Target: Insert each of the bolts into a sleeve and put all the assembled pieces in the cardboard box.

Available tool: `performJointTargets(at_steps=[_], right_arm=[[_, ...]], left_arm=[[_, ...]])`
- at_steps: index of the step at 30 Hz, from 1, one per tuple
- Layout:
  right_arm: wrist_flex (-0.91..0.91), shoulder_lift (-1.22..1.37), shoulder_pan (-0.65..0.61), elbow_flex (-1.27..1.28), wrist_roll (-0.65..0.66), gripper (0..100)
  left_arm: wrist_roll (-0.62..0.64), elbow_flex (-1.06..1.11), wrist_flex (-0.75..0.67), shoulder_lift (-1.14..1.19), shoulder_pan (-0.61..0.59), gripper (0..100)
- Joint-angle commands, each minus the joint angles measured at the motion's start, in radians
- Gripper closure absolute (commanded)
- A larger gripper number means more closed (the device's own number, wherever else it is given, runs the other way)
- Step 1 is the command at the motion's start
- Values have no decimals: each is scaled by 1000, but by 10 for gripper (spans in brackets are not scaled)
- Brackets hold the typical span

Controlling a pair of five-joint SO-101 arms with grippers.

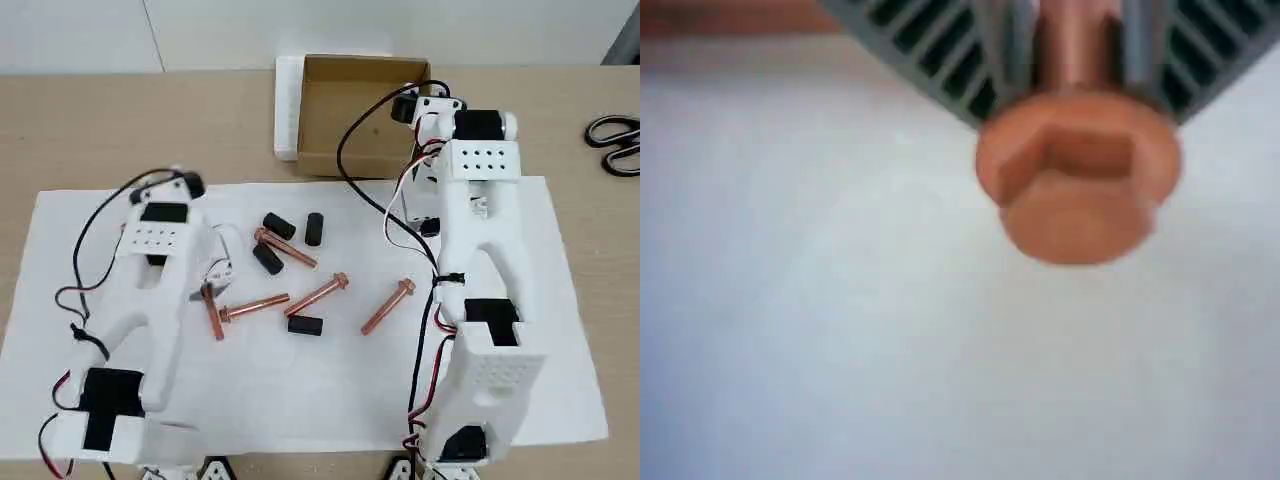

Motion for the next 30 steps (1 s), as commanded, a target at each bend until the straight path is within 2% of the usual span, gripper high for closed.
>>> performJointTargets(at_steps=[1,6,16,23,30], right_arm=[[16,-81,2,-49,5,995],[21,-179,7,-49,5,995],[21,-624,5,-17,5,995],[19,-854,5,199,0,995],[12,-1122,2,384,3,995]], left_arm=[[-28,-213,137,-15,15,995],[-28,-383,212,-15,-38,995],[-28,-575,285,-15,-58,995],[-28,-779,358,-15,-57,995],[-21,-883,358,-17,-57,995]])
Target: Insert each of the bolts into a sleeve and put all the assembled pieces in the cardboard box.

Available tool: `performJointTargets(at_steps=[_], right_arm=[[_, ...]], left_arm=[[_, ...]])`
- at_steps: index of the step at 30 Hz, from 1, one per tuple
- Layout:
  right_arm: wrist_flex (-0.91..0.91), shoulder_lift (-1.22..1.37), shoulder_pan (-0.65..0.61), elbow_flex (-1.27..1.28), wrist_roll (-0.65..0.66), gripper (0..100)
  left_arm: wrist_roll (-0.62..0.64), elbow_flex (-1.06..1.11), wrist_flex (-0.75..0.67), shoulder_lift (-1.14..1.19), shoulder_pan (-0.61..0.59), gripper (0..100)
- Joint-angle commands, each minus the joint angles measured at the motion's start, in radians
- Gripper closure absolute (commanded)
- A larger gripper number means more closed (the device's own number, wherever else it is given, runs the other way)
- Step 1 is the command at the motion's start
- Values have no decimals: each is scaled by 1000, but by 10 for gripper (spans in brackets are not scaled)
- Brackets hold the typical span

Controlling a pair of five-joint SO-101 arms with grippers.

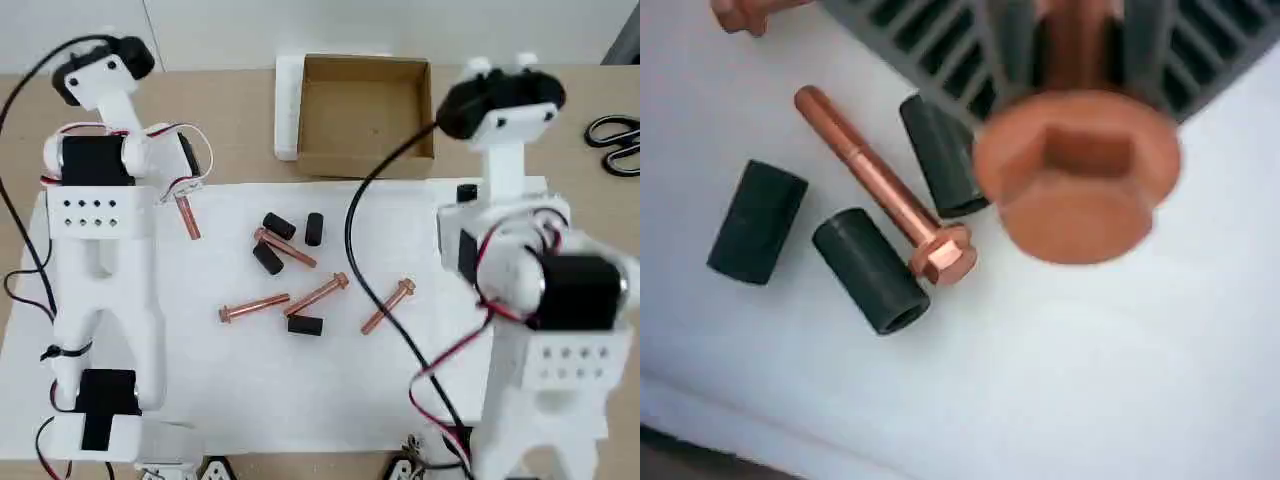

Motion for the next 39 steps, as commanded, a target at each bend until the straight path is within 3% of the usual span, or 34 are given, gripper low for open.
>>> performJointTargets(at_steps=[1,6,13,23,28,33,39], right_arm=[[-4,-153,2,51,5,995],[-5,-308,1,170,0,995],[-108,-460,4,413,-3,995],[-490,-783,-1,735,-8,995],[-647,-1010,-1,968,-127,995],[-773,-1221,-1,1237,-153,995],[-826,-1196,-31,1289,-158,995]], left_arm=[[-2,-77,15,-17,-3,995],[-2,-131,15,-17,20,995],[0,-188,17,-17,155,995],[-5,-306,14,-17,262,995],[-6,-318,11,-17,293,995],[-6,-318,11,-17,308,995],[-6,-318,11,-17,311,995]])
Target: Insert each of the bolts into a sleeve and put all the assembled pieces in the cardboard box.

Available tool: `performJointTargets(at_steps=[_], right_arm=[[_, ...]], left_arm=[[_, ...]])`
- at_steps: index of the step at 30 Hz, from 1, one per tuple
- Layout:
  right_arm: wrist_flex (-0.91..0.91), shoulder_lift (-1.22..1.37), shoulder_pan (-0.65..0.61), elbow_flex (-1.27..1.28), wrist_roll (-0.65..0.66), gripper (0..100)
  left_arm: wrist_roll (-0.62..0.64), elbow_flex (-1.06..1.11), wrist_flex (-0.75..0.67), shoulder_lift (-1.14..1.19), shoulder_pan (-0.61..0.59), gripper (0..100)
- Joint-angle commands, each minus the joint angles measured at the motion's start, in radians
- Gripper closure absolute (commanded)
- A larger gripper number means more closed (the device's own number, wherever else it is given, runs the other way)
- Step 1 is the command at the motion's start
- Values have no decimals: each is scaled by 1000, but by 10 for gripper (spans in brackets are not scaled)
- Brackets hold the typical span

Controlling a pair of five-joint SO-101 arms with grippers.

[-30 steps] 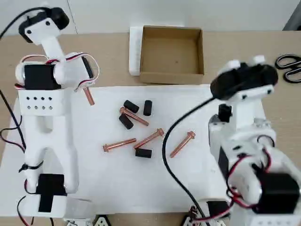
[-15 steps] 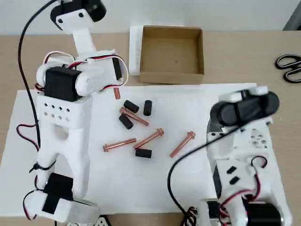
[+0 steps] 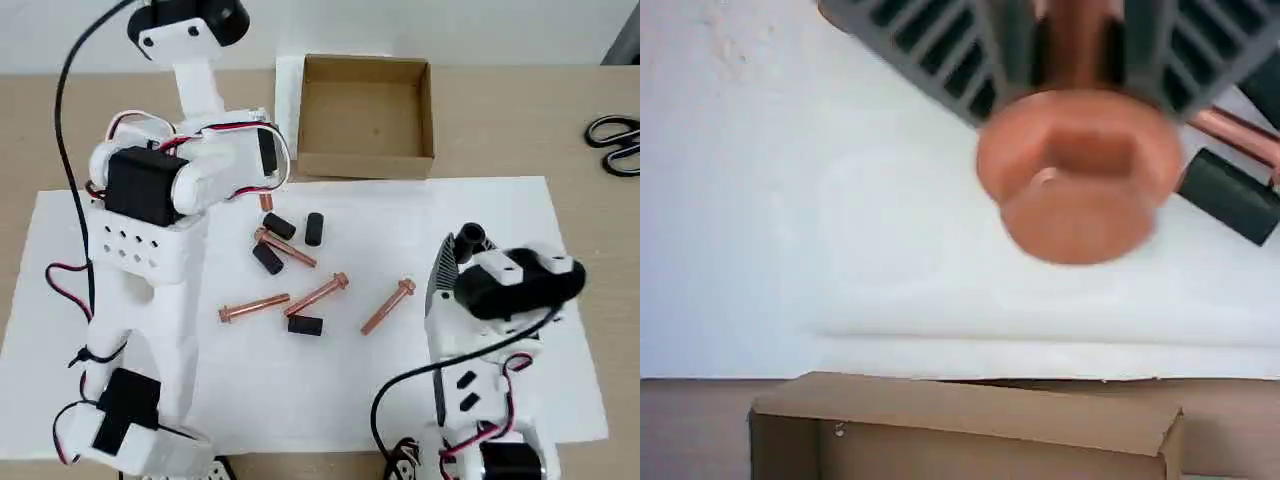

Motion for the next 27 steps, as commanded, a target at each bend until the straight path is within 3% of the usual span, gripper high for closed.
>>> performJointTargets(at_steps=[1,8,13,22,27], right_arm=[[-31,-7,-67,3,-12,995],[-30,-5,-355,78,-8,995],[-28,-2,-475,86,-6,995],[19,2,-486,89,-11,995],[19,2,-486,89,-11,995]], left_arm=[[-6,-44,11,-17,8,995],[-2,-38,14,-17,81,995],[0,-41,15,-17,144,995],[29,-102,-11,-44,152,995],[-64,-275,18,-212,152,995]])
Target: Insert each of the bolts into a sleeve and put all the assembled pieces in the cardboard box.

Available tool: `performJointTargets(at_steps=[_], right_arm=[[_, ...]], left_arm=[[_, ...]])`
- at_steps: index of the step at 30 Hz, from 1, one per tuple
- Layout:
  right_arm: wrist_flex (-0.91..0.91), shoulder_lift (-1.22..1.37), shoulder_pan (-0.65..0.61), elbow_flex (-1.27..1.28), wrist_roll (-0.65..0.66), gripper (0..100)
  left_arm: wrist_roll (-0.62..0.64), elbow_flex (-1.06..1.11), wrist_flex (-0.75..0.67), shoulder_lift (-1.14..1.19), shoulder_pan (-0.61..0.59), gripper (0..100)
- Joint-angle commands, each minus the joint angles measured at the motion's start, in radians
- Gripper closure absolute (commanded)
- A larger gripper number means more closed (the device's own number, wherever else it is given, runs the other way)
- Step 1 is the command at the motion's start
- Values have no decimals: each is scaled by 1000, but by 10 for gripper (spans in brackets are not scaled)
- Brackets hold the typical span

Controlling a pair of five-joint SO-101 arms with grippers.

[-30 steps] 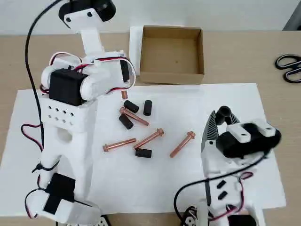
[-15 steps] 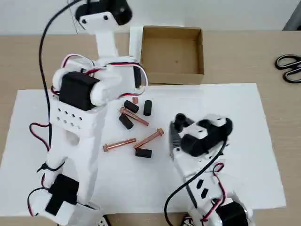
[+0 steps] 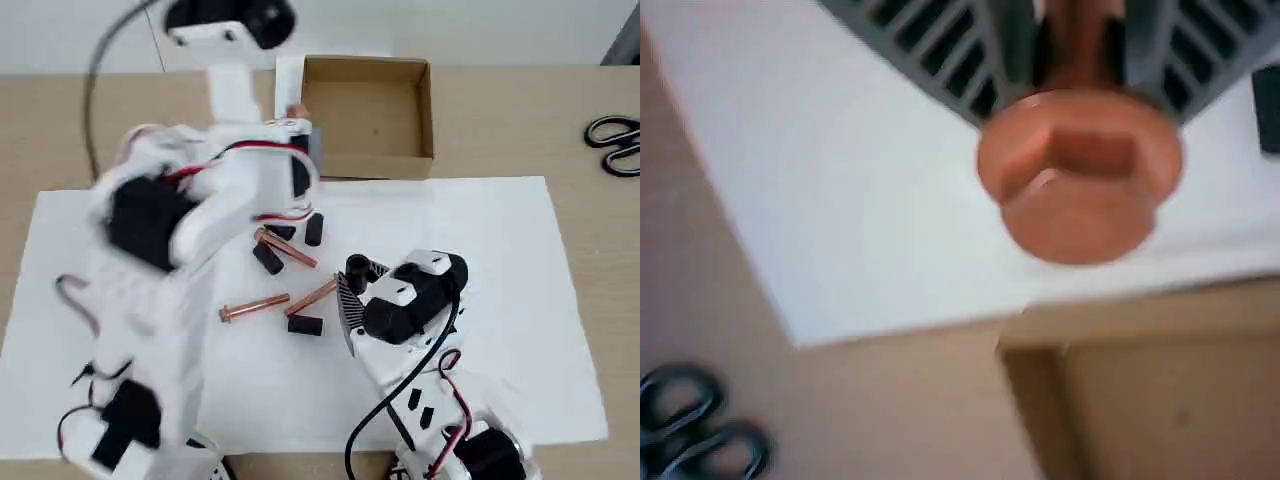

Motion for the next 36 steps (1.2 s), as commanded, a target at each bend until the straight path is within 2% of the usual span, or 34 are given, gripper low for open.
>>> performJointTargets(at_steps=[1,4,10,12,15,18,23,30,36], right_arm=[[4,2,-1,-8,-8,995],[10,2,-1,-8,-8,995],[12,4,-1,-6,-8,995],[12,4,1,-5,-8,995],[2,4,1,21,-5,995],[2,4,1,25,-5,995],[2,4,-2,26,-5,995],[2,4,-4,26,-8,995],[2,4,-4,26,-9,995]], left_arm=[[-44,-99,23,-169,-8,995],[-61,-5,21,-330,-51,995],[-68,378,6,-578,-55,995],[-55,512,-80,-620,-57,995],[-40,707,-288,-649,-48,994],[-43,877,-485,-652,15,994],[-43,1012,-598,-651,141,994],[-38,1112,-615,-660,149,994],[-43,1214,-787,-661,147,994]])
